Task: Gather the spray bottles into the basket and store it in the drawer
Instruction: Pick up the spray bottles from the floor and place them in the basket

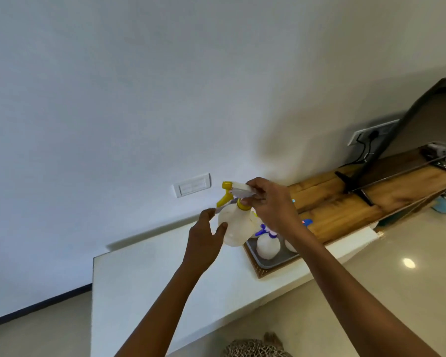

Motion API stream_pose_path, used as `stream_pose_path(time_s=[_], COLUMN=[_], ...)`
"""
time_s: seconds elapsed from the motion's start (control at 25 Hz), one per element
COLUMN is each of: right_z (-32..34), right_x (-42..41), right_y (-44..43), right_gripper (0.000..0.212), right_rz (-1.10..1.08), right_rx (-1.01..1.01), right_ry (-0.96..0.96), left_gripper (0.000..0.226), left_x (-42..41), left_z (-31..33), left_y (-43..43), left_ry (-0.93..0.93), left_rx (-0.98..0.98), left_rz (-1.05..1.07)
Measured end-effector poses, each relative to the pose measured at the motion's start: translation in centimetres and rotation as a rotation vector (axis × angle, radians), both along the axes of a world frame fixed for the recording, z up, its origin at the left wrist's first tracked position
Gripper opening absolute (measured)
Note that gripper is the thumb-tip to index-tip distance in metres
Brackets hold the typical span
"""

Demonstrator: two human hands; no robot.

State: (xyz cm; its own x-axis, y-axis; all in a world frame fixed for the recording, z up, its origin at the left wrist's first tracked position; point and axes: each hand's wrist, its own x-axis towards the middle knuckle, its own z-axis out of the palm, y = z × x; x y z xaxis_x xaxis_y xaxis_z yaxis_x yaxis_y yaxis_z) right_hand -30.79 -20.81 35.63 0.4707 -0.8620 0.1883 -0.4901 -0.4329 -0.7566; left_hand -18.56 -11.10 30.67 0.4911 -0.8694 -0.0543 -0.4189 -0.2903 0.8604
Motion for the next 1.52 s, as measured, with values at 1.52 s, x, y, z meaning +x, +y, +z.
stream_pose_path(time_s=[1.52], right_z=[-27.4], right_x=[-2.3], right_y=[-36.2], right_gripper=[0.021], right_rz=[0.214], right_rx=[0.320], right_ry=[0.587], left_gripper=[0.031], left_x=[-0.5], left_z=[-7.6], left_y=[-24.5], left_ry=[0.047], left_rx=[0.367], left_rz=[0.454])
